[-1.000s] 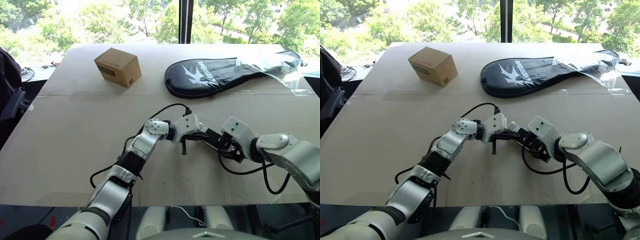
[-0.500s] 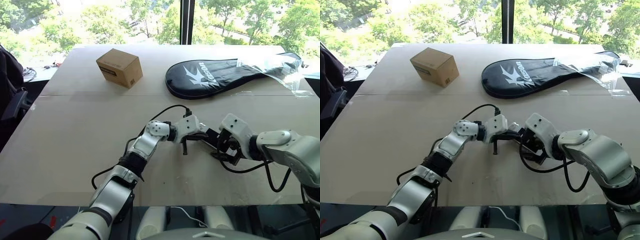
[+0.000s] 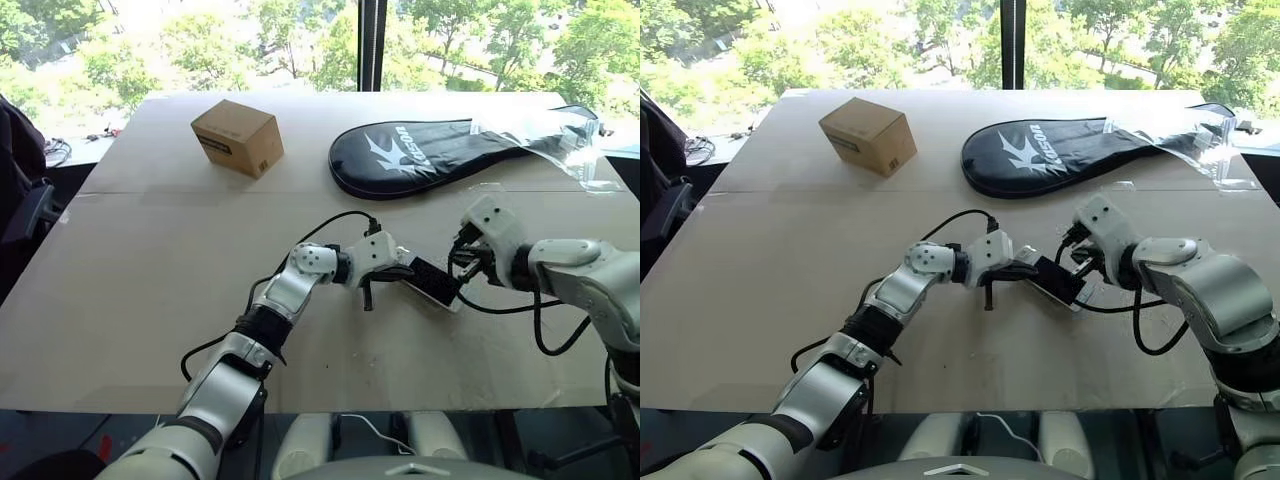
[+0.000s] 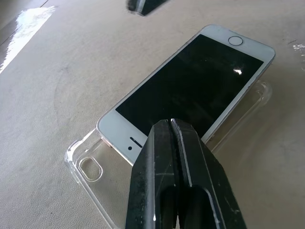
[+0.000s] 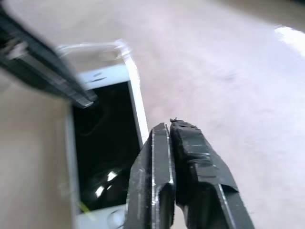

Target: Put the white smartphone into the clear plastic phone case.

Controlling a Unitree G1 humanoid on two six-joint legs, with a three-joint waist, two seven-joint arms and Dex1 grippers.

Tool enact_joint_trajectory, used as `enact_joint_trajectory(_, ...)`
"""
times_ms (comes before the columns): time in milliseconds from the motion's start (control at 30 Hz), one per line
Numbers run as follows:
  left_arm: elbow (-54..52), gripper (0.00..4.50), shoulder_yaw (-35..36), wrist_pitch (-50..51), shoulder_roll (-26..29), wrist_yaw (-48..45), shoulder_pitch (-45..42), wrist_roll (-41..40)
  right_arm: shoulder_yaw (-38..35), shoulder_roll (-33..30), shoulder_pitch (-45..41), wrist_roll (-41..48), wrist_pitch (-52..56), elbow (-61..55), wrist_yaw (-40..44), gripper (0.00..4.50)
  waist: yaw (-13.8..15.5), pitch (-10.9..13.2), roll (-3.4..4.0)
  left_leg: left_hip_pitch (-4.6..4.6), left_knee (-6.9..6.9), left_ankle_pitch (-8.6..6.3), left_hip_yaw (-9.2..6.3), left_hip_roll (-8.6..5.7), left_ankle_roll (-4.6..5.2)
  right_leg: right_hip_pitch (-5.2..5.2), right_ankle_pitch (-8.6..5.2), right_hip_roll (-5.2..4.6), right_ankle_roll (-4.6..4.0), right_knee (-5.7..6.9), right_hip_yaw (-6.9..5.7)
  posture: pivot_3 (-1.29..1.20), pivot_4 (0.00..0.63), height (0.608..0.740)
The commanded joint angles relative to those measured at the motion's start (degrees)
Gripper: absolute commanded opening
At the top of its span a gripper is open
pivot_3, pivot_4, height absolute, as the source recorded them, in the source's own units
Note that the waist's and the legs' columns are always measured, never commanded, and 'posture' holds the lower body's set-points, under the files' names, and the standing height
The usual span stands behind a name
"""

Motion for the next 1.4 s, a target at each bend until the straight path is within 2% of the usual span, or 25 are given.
enact_joint_trajectory(33,2.1,0.00,-1.5,2.8,1.3,-0.5,2.2,2.4,2.9,-1.0,1.1,-3.4,-5.0,0.5,-0.8,0.07,0.0,0.0,0.00,0.00,0.00,0.00,0.00,0.00,0.00,0.00,0.00,0.00,0.00,0.00,0.01,0.00,0.150,0.740)
enact_joint_trajectory(133,2.0,0.00,-1.0,3.1,1.5,-0.5,1.9,2.2,7.8,-2.1,2.8,-6.4,-9.3,1.7,0.0,0.07,0.0,0.0,0.00,0.02,0.00,0.00,0.04,0.00,0.01,0.00,0.00,0.00,0.00,0.00,0.04,0.00,0.150,0.740)
enact_joint_trajectory(233,1.3,0.00,-0.6,3.6,1.7,-0.6,1.8,2.0,7.8,-0.1,3.1,-2.4,-9.1,-0.9,4.2,0.07,-0.2,0.0,0.00,0.01,0.00,0.00,0.04,0.00,0.00,0.00,0.00,0.01,0.00,0.00,0.05,0.00,0.150,0.740)
enact_joint_trajectory(467,0.8,0.00,0.8,4.9,3.0,-0.6,2.8,1.3,8.2,0.0,5.2,-3.6,-15.1,-1.5,7.4,0.07,-0.1,0.0,0.00,0.02,-0.02,-0.01,0.01,0.03,0.01,0.00,0.00,0.04,0.01,-0.03,0.03,0.00,0.150,0.740)
enact_joint_trajectory(833,-0.3,0.00,1.1,5.5,3.1,-0.8,2.6,1.2,5.4,3.3,2.4,-9.5,-18.7,4.8,1.9,0.07,-0.1,0.0,0.02,0.04,-0.05,0.00,0.03,0.03,0.00,-0.01,0.00,0.03,0.00,-0.04,0.07,0.00,0.150,0.740)
enact_joint_trajectory(967,-0.3,0.00,1.0,5.6,3.0,-0.7,2.6,1.2,8.7,0.9,3.7,-10.7,-17.0,3.8,4.3,0.07,-0.1,0.0,0.02,0.04,-0.07,0.00,0.02,0.03,-0.01,-0.01,0.00,0.03,0.00,-0.03,0.07,0.00,0.150,0.740)
enact_joint_trajectory(1100,-0.4,0.00,1.0,5.5,2.9,-0.7,2.6,1.2,11.7,-2.9,5.6,-6.7,-13.6,-1.4,11.2,0.07,-0.1,0.0,0.02,0.03,-0.07,-0.01,0.03,0.03,0.00,-0.01,0.00,0.02,0.00,-0.07,0.06,0.00,0.150,0.740)
enact_joint_trajectory(1267,-0.7,0.00,0.9,5.7,2.6,-0.5,2.7,1.2,10.6,-0.4,5.3,-8.7,-14.4,0.0,8.5,0.07,-0.2,0.0,0.02,0.09,-0.16,-0.11,0.03,0.06,0.20,-0.01,-0.01,0.05,0.00,-0.08,0.08,0.00,0.150,0.740)
enact_joint_trajectory(1400,-1.1,0.00,0.8,5.9,2.4,-0.6,2.7,1.1,9.2,0.8,3.8,-12.7,-17.6,3.6,5.2,0.07,-0.1,0.0,0.02,0.08,-0.17,0.00,0.04,0.05,-0.01,-0.01,-0.01,0.05,0.00,-0.10,0.09,0.00,0.150,0.740)
